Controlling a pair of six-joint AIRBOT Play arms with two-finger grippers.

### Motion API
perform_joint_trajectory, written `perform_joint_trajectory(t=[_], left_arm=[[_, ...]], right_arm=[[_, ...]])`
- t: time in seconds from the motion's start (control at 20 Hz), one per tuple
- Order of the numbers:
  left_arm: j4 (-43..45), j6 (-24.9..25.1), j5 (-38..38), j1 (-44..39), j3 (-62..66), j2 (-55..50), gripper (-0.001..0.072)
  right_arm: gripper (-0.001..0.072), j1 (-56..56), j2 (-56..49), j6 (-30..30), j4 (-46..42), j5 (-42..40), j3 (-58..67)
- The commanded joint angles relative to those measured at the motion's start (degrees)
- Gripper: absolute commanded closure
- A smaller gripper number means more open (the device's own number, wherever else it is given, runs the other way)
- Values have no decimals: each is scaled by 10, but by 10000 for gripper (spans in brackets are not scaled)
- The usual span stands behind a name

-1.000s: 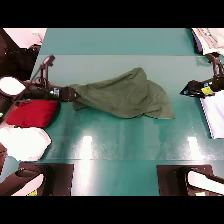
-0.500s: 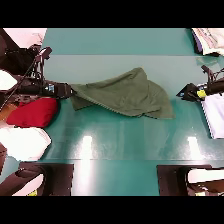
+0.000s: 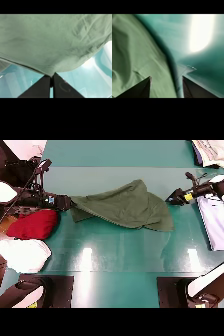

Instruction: Fold the shirts.

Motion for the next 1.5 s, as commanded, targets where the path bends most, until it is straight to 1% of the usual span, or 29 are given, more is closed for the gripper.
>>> perform_joint_trajectory(t=[0.0, 0.05, 0.1, 0.15, 0.2, 0.25, 0.3, 0.35, 0.45, 0.55, 0.7, 0.8, 0.9, 1.05, 1.2, 1.35, 1.45], left_arm=[[1, -2, 0, 0, 1, 0, 681], [1, -2, 0, 0, 1, 0, 681], [1, -2, 0, 0, 1, 0, 681], [0, -2, 0, 0, 1, 0, 681], [0, -2, 0, 0, 1, 0, 682], [0, -2, 0, 0, 1, 0, 682], [0, -2, 0, 0, 1, 0, 681], [0, -5, 0, 0, 1, 0, 682], [1, -16, 0, 0, 9, 1, 682], [18, -16, 0, 0, 50, 13, 682], [65, -17, -2, 0, 167, 35, 682], [71, -16, -2, 0, 257, 49, 682], [71, -16, -3, 0, 346, 60, 682], [70, -16, -5, 0, 466, 73, 682], [49, -17, -30, 0, 580, 73, 682], [-14, -17, -24, 0, 651, 73, 681], [-67, -17, -16, 0, 676, 73, 682]], right_arm=[[265, 35, -34, -1, -10, 6, 48], [266, 43, -33, -1, -10, 1, 49], [291, 49, -34, -1, -11, 0, 49], [350, 53, -33, -1, -11, 0, 46], [411, 55, -34, -1, -11, 2, 46], [490, 56, -33, -1, -9, 0, 47], [657, 55, -33, -1, -9, 0, 49], [689, 55, -33, -1, -9, 5, 59], [691, 51, -12, 0, -9, 15, 81], [691, 42, 37, 1, -9, 15, 105], [691, 22, 141, 11, -9, 1, 156], [691, 6, 209, 16, -8, -8, 202], [691, -8, 282, 16, -7, -38, 217], [691, -30, 416, 16, -5, -111, 162], [691, -54, 532, 16, -6, -155, 125], [691, -90, 624, 16, -6, -192, 123], [691, -120, 671, 16, -6, -206, 123]])
